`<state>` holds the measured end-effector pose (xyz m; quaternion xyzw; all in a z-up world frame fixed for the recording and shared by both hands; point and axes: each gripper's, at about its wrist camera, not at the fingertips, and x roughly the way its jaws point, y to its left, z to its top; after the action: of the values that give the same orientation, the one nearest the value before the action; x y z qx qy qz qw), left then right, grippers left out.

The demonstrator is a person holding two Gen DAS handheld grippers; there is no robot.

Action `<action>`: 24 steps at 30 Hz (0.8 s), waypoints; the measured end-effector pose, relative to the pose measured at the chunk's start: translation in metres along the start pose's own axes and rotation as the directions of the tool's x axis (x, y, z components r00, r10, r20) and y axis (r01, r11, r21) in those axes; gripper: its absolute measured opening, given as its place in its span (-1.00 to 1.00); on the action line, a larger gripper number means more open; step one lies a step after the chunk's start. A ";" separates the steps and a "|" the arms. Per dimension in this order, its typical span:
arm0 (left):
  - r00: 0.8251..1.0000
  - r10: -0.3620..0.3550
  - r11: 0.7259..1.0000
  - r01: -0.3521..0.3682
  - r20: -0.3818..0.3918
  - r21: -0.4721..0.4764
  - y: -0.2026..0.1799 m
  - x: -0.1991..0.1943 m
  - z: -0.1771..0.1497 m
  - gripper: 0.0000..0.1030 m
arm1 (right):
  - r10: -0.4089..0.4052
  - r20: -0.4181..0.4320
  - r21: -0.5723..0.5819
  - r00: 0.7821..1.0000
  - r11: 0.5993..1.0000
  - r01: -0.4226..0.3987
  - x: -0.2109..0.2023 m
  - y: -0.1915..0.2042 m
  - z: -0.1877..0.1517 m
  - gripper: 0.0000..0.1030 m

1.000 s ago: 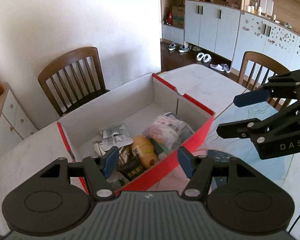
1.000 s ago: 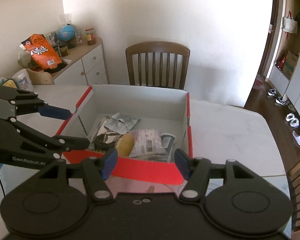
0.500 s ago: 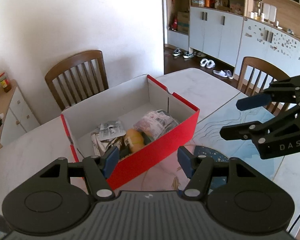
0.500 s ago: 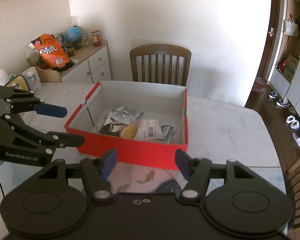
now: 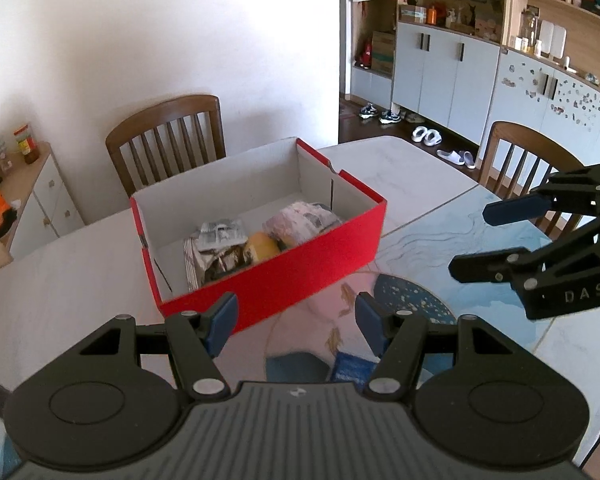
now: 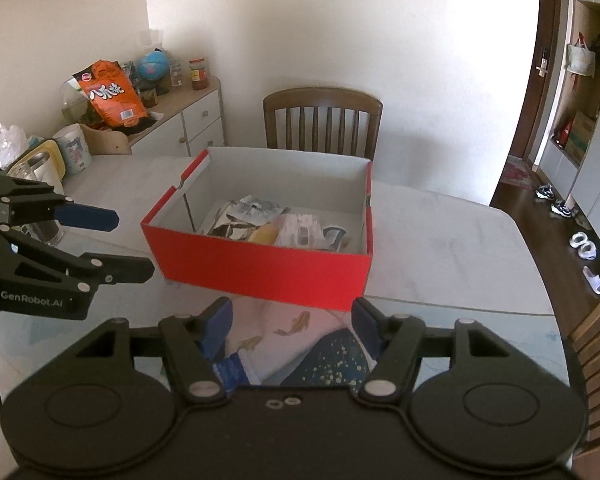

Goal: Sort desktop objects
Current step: 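Withdraw both tools from the box toward the white cable and blue packet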

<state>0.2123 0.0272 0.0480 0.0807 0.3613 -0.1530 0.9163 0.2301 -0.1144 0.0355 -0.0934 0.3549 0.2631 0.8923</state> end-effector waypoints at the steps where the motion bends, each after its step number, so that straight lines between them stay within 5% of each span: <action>1: 1.000 -0.001 1.000 0.001 -0.002 -0.003 -0.002 -0.002 -0.003 0.24 | 0.006 0.001 -0.005 1.000 1.000 -0.006 -0.001 0.001 -0.003 0.34; 24: 1.000 0.000 0.997 -0.001 -0.011 -0.084 -0.029 -0.026 -0.071 0.70 | 0.065 -0.007 -0.041 0.998 0.997 -0.065 -0.023 0.009 -0.048 0.85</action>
<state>0.1394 0.0236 0.0131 0.0431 0.3725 -0.1373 0.9168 0.1826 -0.1329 0.0166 -0.1010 0.3546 0.2992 0.8801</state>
